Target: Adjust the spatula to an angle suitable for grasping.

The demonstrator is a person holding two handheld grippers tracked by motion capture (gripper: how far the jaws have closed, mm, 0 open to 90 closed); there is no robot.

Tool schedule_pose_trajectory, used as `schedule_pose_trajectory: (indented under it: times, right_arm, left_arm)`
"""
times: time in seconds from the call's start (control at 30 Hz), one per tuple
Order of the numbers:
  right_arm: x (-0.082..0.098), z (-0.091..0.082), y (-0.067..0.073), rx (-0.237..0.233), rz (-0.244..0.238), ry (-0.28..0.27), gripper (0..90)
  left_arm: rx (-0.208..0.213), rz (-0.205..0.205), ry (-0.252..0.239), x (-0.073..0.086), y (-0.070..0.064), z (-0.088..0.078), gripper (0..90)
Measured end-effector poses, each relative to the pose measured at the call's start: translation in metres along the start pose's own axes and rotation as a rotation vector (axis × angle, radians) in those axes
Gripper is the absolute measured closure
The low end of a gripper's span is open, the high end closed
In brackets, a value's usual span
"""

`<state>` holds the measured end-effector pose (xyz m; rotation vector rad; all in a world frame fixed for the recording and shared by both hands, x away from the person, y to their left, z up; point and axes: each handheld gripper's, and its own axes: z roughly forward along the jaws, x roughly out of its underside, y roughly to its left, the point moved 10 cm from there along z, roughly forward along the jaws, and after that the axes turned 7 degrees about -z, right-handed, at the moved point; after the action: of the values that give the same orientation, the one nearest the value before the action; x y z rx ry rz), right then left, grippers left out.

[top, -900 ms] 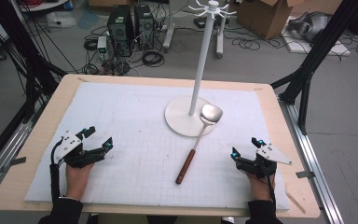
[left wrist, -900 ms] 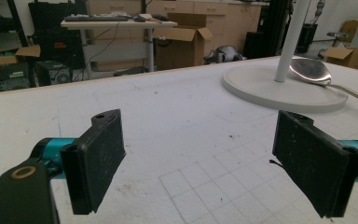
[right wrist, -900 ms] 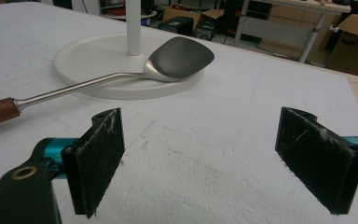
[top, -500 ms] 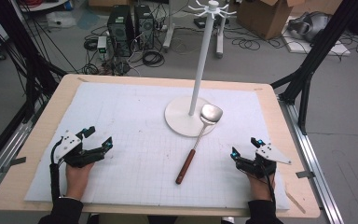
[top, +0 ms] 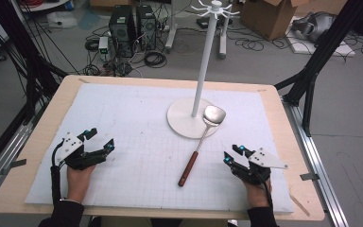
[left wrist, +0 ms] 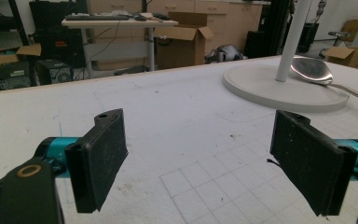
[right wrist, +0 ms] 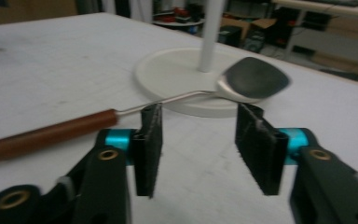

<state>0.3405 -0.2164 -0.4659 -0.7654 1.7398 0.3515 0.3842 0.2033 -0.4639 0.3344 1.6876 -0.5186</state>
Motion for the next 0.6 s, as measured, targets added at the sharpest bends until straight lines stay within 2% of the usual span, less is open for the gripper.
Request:
schedule_pose_trajectory:
  times: [0.03,0.07,0.1,0.13,0.17,0.2,0.23,0.33,0.4,0.43,0.47,0.53,0.57,0.6]
  right_arm:
    - [0.000,0.000,0.000,0.000,0.000,0.000,62.2]
    - [0.000,0.008,0.012,-0.058,0.022,0.025,69.6]
    - [0.000,0.008,0.012,-0.058,0.022,0.025,69.6]
    - [0.000,0.012,0.018,-0.079,0.024,0.037,72.9]
    - [-0.001,0.019,0.030,-0.135,0.015,0.060,82.6]
    - [-0.001,0.019,0.030,-0.135,0.015,0.060,82.6]
    - [-0.001,0.025,0.041,-0.192,0.027,0.081,89.6]
    - [0.003,0.032,0.051,-0.249,0.079,0.157,89.7]
    - [0.006,0.036,0.057,-0.280,0.084,0.189,89.7]
    - [0.006,0.036,0.057,-0.280,0.084,0.189,89.7]
    - [0.010,0.040,0.064,-0.305,0.064,0.227,89.7]
    - [0.013,0.041,0.068,-0.322,0.058,0.246,89.8]
    - [0.016,0.045,0.076,-0.349,0.041,0.276,89.8]
    - [0.018,0.047,0.079,-0.354,0.017,0.294,89.7]
  left_arm:
    - [0.000,0.000,0.000,0.000,0.000,0.000,18.7]
    - [0.000,0.000,0.000,0.000,0.000,0.000,18.8]
    - [-0.001,0.000,0.000,0.000,0.000,0.000,18.8]
    - [-0.001,0.000,0.000,0.000,0.000,0.000,18.9]
    - [-0.001,0.001,0.000,0.000,0.000,0.000,18.9]
    - [-0.001,0.001,0.000,0.000,0.000,0.000,19.0]
    - [-0.001,0.001,-0.001,0.000,0.000,0.000,19.0]
    - [0.000,0.001,-0.001,0.000,0.000,0.000,18.9]
    - [0.000,0.001,-0.001,0.000,0.000,0.000,19.0]
    - [0.000,0.001,-0.001,0.000,0.000,0.000,19.0]
    - [-0.001,0.001,-0.001,0.000,0.000,0.000,19.0]
    - [-0.001,0.001,-0.001,0.000,0.000,0.000,19.0]
    - [-0.001,0.000,-0.002,0.000,0.000,0.000,19.1]
    - [-0.001,0.000,-0.002,0.000,0.000,0.000,19.2]
